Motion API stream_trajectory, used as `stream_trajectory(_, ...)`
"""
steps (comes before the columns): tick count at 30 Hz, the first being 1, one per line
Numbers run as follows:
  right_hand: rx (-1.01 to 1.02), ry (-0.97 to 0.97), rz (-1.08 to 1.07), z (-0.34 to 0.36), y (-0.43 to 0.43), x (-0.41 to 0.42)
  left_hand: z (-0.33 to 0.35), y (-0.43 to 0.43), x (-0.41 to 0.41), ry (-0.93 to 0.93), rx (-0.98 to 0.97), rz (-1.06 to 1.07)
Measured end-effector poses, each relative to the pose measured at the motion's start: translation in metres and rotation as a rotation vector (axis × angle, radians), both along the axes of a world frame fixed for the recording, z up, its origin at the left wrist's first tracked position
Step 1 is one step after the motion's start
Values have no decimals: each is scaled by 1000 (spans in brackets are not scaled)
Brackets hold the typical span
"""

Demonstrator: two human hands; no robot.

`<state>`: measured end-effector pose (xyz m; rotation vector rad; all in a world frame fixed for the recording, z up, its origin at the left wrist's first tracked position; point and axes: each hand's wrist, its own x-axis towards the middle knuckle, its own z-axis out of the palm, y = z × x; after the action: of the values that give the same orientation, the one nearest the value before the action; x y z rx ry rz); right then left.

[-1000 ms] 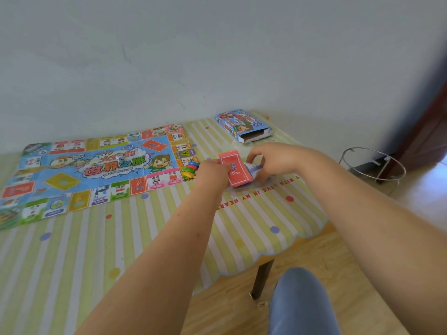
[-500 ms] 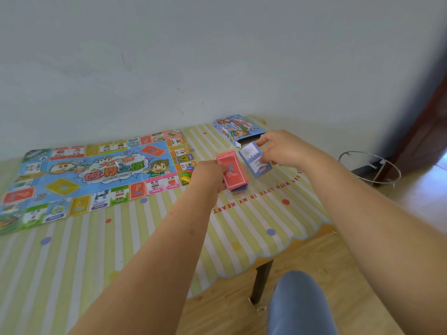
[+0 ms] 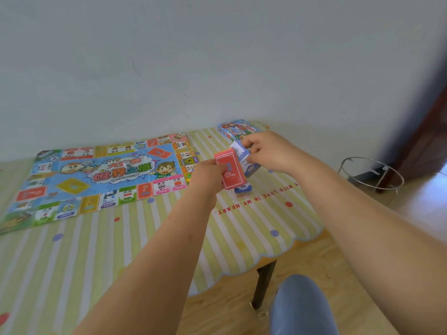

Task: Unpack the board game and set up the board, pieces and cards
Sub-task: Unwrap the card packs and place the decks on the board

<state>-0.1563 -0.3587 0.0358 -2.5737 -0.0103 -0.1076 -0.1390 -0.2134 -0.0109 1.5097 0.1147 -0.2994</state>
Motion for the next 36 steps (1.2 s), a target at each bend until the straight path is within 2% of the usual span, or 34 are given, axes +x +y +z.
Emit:
stream_trajectory(9,-10,4,83,1,23,0,4,20,-5,-43,-33,-9)
stream_trajectory(12,44,-25,38,-6,34,1,5,27,-8,-70,-15,43)
stream_trajectory(18,5,-100,24,-23,65,-2,2,48,-14,-322,286,152)
stream_trajectory(21,59,-148,59,-36,81,-5,-3,59,-16,-356,349,190)
stream_trajectory(27,168,-205,32,-65,107,-1,-15,76,-20,-272,202,207)
stream_trajectory(36,162,-190,48,-71,118,4,-22,84,-21,-216,119,162)
